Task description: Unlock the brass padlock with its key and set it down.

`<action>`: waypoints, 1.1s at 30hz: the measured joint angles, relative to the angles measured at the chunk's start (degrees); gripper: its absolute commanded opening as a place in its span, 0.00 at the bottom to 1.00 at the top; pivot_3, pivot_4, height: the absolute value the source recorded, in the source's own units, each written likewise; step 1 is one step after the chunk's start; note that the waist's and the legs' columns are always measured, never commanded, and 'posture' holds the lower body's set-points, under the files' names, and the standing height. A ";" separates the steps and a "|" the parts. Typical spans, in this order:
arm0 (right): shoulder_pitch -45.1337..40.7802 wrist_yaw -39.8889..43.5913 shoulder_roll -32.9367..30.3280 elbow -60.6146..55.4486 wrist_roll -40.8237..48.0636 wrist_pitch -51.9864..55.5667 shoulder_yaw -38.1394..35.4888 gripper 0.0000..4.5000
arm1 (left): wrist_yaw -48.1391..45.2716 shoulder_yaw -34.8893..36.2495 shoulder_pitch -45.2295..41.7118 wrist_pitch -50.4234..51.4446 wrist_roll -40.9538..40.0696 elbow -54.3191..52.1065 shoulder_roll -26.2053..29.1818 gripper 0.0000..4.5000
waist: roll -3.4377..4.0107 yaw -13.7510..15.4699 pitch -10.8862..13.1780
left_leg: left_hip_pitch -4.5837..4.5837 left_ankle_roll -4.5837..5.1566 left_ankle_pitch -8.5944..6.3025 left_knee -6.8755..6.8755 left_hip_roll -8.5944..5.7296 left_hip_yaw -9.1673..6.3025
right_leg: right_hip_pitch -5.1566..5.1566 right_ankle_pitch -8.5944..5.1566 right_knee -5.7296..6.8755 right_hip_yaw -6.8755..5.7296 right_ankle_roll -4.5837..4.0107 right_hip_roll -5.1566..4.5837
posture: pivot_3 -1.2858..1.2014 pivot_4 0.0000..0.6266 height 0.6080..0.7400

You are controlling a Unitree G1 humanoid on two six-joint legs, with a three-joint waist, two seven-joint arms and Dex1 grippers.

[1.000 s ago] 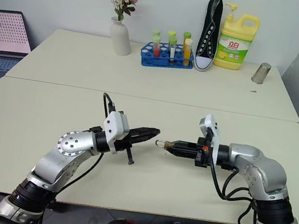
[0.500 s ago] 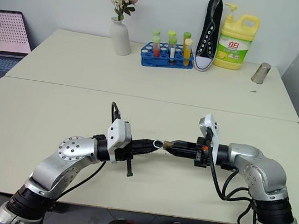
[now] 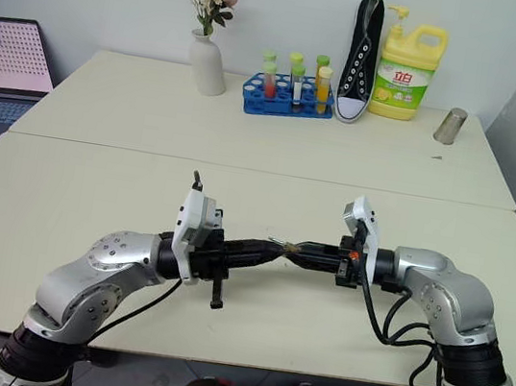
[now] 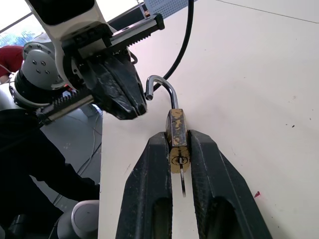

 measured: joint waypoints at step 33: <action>-0.88 1.01 -1.95 4.06 -1.83 3.12 2.94 0.04 | -12.00 -0.57 7.57 -32.61 26.47 6.20 17.50 0.42 | 0.04 -0.05 0.05 | 0.02 0.00 0.00 -0.08 0.02 0.14 | -0.06 0.02 -0.07 0.08 -0.23 -0.12 | 0.52 0.24 1.00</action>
